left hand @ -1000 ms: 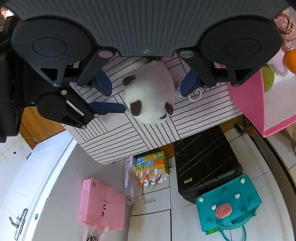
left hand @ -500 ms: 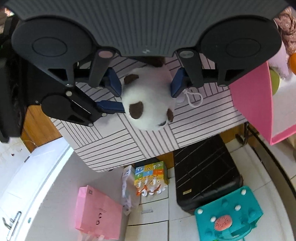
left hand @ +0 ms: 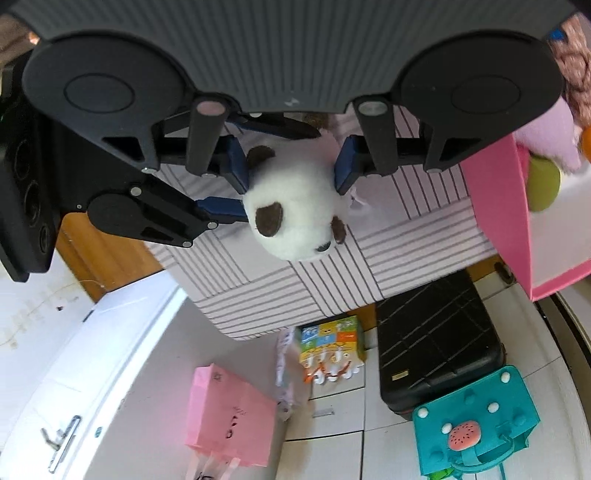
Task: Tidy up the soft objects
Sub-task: 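Grasp the white cat plush with the left tool, then lift and carry the cat plush over the pink box with the left tool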
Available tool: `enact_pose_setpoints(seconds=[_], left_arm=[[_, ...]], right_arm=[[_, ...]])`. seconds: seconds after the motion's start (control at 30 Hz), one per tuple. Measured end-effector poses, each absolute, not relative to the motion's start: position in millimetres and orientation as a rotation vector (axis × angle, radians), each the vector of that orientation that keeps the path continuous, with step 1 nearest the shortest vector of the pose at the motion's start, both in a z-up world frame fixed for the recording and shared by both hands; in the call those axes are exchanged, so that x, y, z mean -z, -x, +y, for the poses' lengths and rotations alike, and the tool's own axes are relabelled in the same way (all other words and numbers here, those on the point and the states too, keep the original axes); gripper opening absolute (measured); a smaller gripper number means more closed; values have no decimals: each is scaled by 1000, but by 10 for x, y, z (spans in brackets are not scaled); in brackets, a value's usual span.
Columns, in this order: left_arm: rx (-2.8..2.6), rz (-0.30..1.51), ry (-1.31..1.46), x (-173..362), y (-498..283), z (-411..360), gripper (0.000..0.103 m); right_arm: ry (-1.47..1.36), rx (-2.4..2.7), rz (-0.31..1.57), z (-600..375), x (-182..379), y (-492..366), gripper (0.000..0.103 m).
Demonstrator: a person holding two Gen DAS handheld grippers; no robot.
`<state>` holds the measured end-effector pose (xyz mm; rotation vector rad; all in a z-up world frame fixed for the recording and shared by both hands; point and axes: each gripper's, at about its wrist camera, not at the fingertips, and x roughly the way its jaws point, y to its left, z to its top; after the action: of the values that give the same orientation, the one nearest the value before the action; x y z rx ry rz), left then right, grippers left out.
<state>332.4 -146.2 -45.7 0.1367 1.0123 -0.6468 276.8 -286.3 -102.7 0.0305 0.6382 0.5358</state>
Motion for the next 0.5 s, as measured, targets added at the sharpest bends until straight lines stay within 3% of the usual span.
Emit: enact_pose_setpoints(seconds=[0.5], left_arm=[[725, 1020, -130, 275, -2548, -1194, 47]], right_arm=[[29, -555, 676, -2647, 733, -2012, 71]])
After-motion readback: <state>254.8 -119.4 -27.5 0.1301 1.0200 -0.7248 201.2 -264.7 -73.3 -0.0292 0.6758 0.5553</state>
